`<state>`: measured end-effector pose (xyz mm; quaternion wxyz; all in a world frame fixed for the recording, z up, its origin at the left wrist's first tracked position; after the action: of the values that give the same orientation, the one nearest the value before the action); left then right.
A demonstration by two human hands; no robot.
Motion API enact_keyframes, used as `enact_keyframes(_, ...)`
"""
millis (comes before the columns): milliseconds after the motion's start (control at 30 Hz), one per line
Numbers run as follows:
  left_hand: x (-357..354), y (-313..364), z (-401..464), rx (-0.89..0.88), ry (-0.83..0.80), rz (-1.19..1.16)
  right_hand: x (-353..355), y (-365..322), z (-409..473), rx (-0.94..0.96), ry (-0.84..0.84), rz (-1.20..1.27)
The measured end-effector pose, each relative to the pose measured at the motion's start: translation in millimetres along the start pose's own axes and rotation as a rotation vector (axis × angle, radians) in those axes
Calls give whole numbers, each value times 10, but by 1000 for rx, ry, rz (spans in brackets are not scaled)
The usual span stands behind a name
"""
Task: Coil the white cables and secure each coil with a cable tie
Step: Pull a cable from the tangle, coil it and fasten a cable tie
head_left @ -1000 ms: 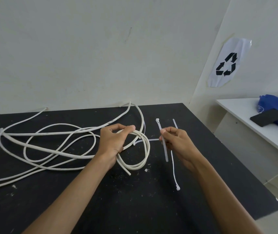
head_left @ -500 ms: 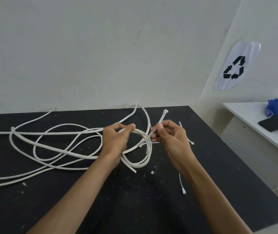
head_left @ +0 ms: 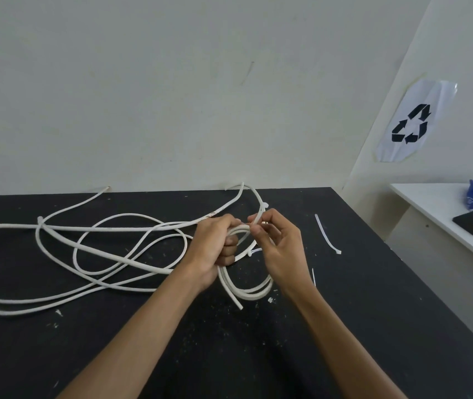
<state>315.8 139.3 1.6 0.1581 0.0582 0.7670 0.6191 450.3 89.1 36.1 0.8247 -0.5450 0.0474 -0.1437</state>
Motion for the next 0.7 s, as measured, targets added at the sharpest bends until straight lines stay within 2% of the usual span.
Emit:
enact_keyframes(100, -16, 35, -1, -22, -46, -15, -10, 42, 0, -28, 25, 27)
enact_keyframes(267, 117, 54, 1, -81, 26, -14, 18, 141, 22, -93, 51, 31)
enact_keyframes(433, 131, -58, -4, -120, 15, 41, 84, 50, 10, -60, 141, 23)
enact_keyframes(533, 110, -162, -32, -87, 9, 132, 116, 35, -1, -43, 195, 6)
enact_keyframes(700, 158, -172, -16, -28, 86, 8, 59, 44, -26, -70, 163, 16)
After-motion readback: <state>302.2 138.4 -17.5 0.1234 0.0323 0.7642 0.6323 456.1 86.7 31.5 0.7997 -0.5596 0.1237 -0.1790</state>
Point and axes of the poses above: each hand's wrist, its own z-axis towards the middle knuckle, its own x-axis out of the back of the hand, y = z × x, the point moved 9 cm from there along z, towards the middle knuckle, and after that the axes turned 5 degrees about z, right-handed, at the moved point
